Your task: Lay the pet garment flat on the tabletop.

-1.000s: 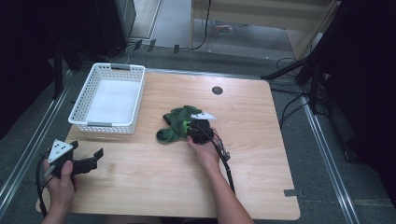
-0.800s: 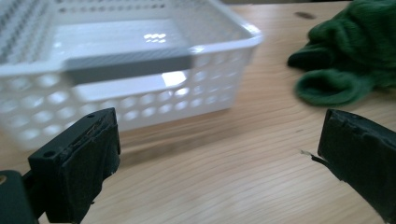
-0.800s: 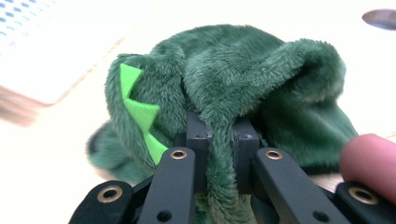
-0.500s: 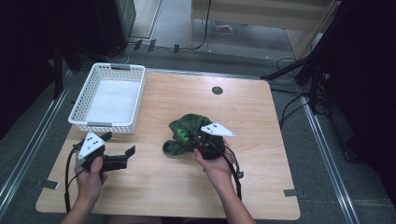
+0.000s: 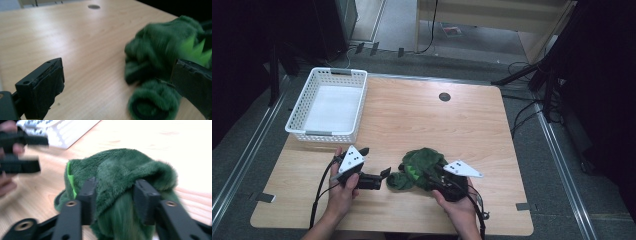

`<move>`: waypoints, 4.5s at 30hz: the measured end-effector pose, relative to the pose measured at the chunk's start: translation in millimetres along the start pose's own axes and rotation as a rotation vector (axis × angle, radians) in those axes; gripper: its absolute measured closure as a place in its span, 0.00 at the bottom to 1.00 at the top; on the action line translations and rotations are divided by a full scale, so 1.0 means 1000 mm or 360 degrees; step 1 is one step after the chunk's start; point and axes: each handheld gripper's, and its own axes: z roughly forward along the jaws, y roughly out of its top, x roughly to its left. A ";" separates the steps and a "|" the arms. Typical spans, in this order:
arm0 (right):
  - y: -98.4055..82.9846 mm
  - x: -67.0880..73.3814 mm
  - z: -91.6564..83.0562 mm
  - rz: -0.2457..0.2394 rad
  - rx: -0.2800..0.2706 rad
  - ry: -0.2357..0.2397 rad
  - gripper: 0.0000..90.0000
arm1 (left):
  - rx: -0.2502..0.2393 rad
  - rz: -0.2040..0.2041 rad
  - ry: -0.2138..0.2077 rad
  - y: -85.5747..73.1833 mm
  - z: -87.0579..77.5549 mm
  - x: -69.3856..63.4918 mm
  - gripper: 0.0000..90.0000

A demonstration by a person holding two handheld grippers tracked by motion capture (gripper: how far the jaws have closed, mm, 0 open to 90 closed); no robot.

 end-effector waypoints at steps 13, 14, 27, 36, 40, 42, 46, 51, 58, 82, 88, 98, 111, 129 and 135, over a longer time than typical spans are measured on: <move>0.003 0.024 -0.007 -0.0112 -0.0076 0.0132 0.51 | 0.0280 0.0059 -0.0200 -0.020 0.023 -0.025 0.17; 0.003 0.024 -0.007 -0.0112 -0.0076 0.0132 0.51 | 0.0280 0.0059 -0.0200 -0.020 0.023 -0.025 0.21; 0.024 0.024 0.026 -0.0192 0.0021 0.0049 0.97 | 0.0378 0.0018 -0.0220 -0.021 0.027 -0.023 0.82; 0.120 -0.023 0.067 -0.0099 -0.0226 -0.0227 0.76 | 0.0402 0.0008 -0.0280 -0.026 0.016 -0.020 0.99; 0.121 -0.037 0.058 -0.0105 -0.0227 -0.0184 0.58 | 0.0403 0.0009 -0.0335 -0.029 0.010 -0.019 0.96; 0.114 -0.044 0.053 -0.0073 -0.0214 -0.0192 0.56 | 0.0379 -0.0050 -0.0419 -0.028 0.009 -0.014 0.89; 0.091 -0.061 0.044 0.0021 -0.0128 -0.0168 0.54 | 0.0249 -0.0226 -0.0372 -0.022 0.011 -0.006 0.61; 0.067 -0.068 0.041 0.0068 -0.0032 -0.0071 0.49 | 0.0286 -0.0193 -0.0360 -0.020 0.019 -0.013 0.55; 0.030 -0.076 0.053 0.0128 0.0213 -0.0096 0.86 | 0.0483 -0.0082 -0.0392 -0.024 0.022 -0.024 0.91; 0.061 -0.096 0.116 -0.0006 0.0334 -0.0361 0.60 | 0.0355 -0.0349 0.0178 0.066 0.123 0.020 0.45; 0.062 -0.120 0.098 0.0165 0.0187 -0.0317 0.55 | 0.0400 -0.0324 0.0198 0.058 0.136 0.029 0.46; 0.055 -0.102 0.121 0.0051 0.0328 -0.0139 0.73 | 0.0447 -0.0189 0.0172 0.055 0.155 0.034 0.71; 0.064 -0.096 0.136 -0.0007 0.0310 -0.0219 0.97 | 0.0419 -0.0212 0.0342 0.057 0.147 0.055 1.00; 0.069 -0.099 0.148 0.0086 0.0343 -0.0129 0.96 | 0.0450 -0.0188 0.0231 0.057 0.147 0.058 1.00; 0.070 -0.101 0.151 0.0067 0.0319 -0.0186 1.00 | 0.0476 -0.0182 0.0295 0.059 0.153 0.062 1.00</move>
